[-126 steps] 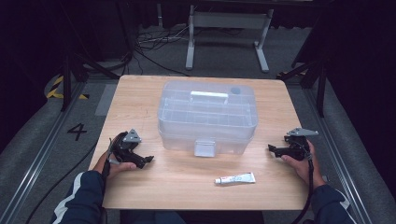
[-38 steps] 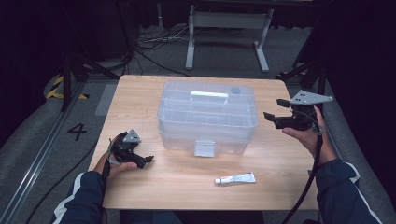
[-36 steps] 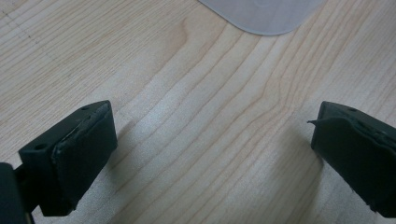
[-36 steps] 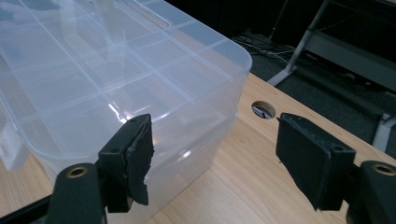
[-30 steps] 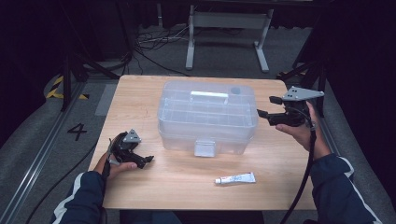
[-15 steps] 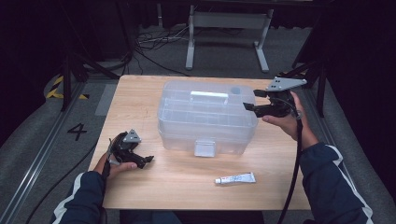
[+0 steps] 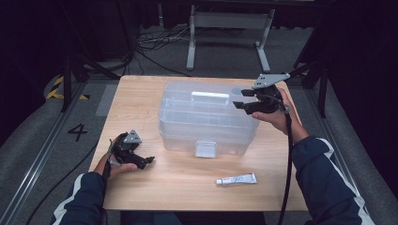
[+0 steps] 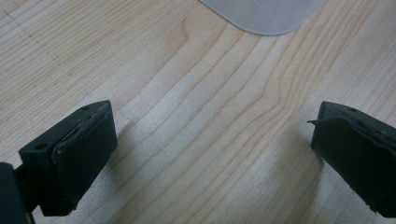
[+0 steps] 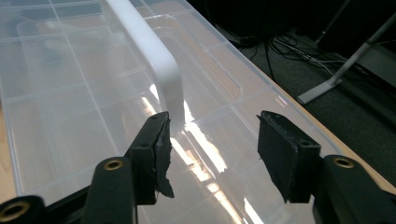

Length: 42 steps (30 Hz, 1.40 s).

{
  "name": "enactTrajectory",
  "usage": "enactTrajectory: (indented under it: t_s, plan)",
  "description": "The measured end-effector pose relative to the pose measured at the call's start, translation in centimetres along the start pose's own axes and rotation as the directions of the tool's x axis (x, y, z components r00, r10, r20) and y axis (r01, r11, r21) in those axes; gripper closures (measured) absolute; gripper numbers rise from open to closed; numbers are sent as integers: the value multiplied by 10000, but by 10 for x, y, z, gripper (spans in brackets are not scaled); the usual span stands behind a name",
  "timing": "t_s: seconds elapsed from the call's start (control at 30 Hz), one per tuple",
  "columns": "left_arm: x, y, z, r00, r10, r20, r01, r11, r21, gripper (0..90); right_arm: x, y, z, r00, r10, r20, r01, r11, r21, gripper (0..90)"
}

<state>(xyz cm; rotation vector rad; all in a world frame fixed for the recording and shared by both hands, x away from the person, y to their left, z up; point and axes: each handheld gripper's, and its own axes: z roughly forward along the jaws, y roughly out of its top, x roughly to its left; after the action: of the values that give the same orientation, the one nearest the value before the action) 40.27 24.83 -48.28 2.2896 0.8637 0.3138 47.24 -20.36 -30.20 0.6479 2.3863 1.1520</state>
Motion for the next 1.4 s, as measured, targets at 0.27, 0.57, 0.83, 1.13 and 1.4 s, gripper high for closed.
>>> enactTrajectory:
  t_s: [0.27, 0.57, 0.83, 1.13, 1.4]
  plan:
    - [0, -1, -1, 10000, -57, -57, 57, 10000, -6, 8, 4, 6, 9, 9988, -319, -372, 325, 9993, 161, 580]
    - [0, -1, -1, 10000, -57, -56, 57, 10000, -5, 8, 12, 14, 18, 9962, -629, -605, 650, 9973, 343, 654]
    - [1, -1, -1, 10000, 18, -1, -18, 10000, -27, 12, 16, 22, 24, 9963, -723, -473, 753, 9950, 659, 754]
    - [1, -1, -1, 10000, 29, 10, -29, 10000, -26, 14, 17, 25, 26, 9977, -539, -422, 568, 9959, 707, 761]
    - [1, -1, -1, 10000, 2, 24, -2, 10000, -39, 20, 16, 25, 25, 9973, -515, -526, 548, 9965, 627, 765]
